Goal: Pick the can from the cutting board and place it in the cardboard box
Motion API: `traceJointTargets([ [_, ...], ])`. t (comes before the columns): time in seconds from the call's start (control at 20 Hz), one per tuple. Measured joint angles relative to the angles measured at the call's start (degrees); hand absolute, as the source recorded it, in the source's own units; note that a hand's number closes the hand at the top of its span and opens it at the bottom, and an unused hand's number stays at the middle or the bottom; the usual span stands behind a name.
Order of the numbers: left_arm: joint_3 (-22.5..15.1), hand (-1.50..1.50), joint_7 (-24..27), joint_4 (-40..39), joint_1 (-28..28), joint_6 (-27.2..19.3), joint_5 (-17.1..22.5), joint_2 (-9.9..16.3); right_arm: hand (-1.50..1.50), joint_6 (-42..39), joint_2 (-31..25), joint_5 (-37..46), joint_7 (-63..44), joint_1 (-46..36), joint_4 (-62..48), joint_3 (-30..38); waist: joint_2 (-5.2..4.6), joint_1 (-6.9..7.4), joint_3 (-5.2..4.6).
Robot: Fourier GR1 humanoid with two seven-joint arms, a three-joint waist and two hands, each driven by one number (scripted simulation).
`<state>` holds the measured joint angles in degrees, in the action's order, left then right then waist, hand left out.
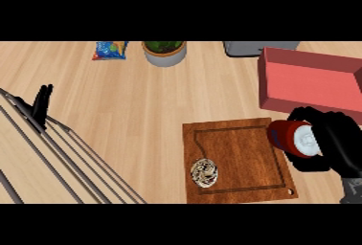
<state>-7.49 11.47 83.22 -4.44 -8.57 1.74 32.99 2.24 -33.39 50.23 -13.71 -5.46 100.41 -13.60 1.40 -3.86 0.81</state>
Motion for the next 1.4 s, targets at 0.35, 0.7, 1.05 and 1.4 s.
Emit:
traceJointTargets([
  [0.35, 1.3, 0.00, -0.8, 1.2, 1.5, 0.7, -0.2, -0.2, 1.50, -1.4, -1.7, -8.0, 0.2, 1.3, 11.4, 6.6, 0.24, -0.86, -0.09],
  [0.7, 2.2, 0.00, -0.7, 1.7, 1.5, 1.2, -0.8, -1.1, 1.50, -3.6, -3.0, -15.4, -3.4, 1.9, 16.9, 15.2, -0.08, -0.63, -0.11],
  [1.05, 2.2, 0.00, -1.6, 1.8, -0.1, 2.2, -1.7, -2.4, 1.50, -6.0, -5.3, -19.3, -7.1, -1.0, 15.8, 22.2, -0.62, 0.99, -0.19],
  [1.4, 1.7, 0.00, -4.7, 2.2, -1.7, 3.8, -0.4, -5.0, 1.50, -8.1, -7.5, -23.6, -7.1, -6.5, 9.0, 26.8, -0.99, 2.79, -0.22],
])
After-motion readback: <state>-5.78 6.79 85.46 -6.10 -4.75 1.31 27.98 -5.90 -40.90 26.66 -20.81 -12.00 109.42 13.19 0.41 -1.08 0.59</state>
